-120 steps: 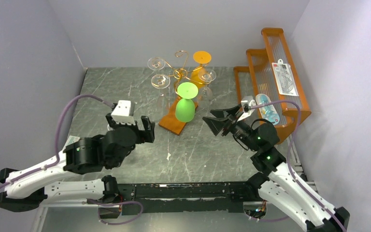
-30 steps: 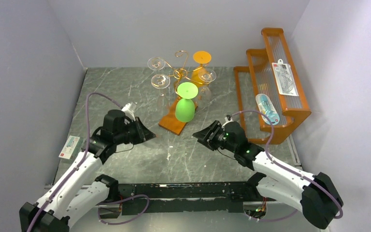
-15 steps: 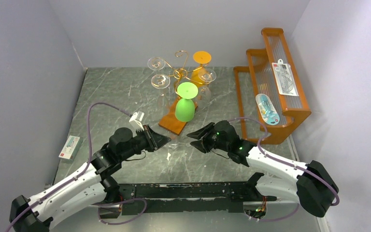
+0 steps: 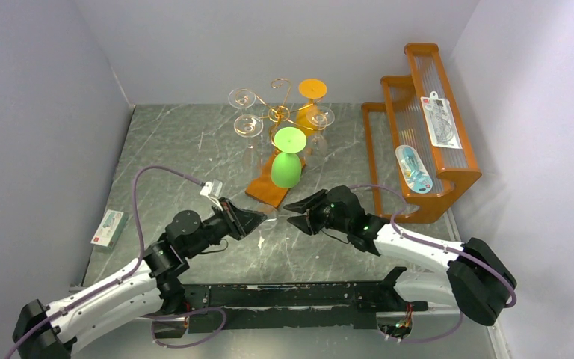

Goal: Place the wine glass upside down on the wine glass rack

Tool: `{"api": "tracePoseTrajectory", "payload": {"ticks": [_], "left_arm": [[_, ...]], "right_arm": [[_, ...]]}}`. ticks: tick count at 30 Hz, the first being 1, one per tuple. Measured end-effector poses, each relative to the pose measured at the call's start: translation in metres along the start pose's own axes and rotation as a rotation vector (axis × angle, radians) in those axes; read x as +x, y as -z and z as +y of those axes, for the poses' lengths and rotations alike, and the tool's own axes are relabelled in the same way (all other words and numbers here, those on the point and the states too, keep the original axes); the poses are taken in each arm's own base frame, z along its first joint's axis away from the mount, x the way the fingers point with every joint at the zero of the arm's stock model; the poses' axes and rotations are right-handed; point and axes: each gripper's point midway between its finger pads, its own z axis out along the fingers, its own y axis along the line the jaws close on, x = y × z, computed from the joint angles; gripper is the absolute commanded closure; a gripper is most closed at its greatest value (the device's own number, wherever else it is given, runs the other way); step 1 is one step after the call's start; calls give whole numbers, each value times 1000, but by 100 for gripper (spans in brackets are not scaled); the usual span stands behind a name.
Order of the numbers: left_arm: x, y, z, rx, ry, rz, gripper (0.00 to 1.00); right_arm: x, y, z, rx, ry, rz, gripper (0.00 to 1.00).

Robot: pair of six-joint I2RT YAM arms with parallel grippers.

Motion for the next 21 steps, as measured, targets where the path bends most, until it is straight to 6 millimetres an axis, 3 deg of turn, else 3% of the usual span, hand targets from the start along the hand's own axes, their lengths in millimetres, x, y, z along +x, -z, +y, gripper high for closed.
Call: {"api": "tracePoseTrajectory", "payload": {"ticks": [9,21], "left_arm": [[12,-9,-14,78,-89,-5,95],[27,-18,-19,93,-181,-14,93]], "right_arm": [[7,-1,-3,26,4,13,61],[-2,-4,-7,49,-48,-36,84]]}}
